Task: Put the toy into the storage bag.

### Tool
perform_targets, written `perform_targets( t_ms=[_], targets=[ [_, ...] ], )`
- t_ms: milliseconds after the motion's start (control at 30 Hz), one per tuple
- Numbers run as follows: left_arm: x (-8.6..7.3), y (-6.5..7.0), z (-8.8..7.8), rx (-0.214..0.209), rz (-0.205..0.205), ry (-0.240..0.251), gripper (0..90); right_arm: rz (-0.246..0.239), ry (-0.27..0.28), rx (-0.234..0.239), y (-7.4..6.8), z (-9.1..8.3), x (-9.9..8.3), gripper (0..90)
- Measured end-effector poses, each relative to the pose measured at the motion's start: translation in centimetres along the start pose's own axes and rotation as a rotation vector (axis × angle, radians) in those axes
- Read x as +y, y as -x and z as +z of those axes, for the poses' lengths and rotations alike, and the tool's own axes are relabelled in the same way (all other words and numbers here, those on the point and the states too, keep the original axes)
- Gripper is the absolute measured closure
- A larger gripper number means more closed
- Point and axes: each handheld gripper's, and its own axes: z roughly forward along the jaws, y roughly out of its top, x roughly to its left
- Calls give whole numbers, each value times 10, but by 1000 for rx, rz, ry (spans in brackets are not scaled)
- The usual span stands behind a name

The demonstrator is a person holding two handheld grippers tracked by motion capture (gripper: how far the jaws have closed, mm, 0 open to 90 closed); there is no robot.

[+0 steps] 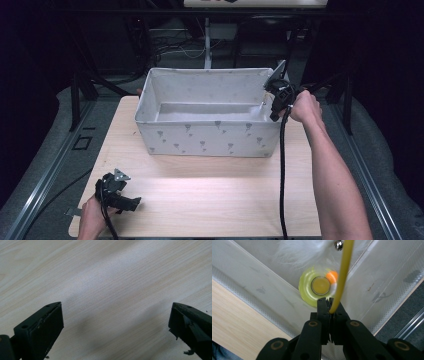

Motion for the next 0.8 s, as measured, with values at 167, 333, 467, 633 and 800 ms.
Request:
perform_targets(
  t_ms=[167, 333, 467, 633, 800],
  targets=[
    [0, 0, -1, 2, 1, 2, 0, 12, 35, 8, -2, -12, -2, 836],
    [0, 0, -1, 3, -2, 6, 0, 9, 73, 7, -4, -33, -7, 690],
    [1, 1, 1, 1, 0, -2, 0, 5, 94, 14, -6, -52, -11, 555],
    [1, 1, 1, 1, 2, -3, 0, -1, 124, 22, -13, -72, -18, 433],
    [0, 1, 1, 1, 3, -5, 0, -18, 153, 34, -23, -80, -24, 310]
  ],
)
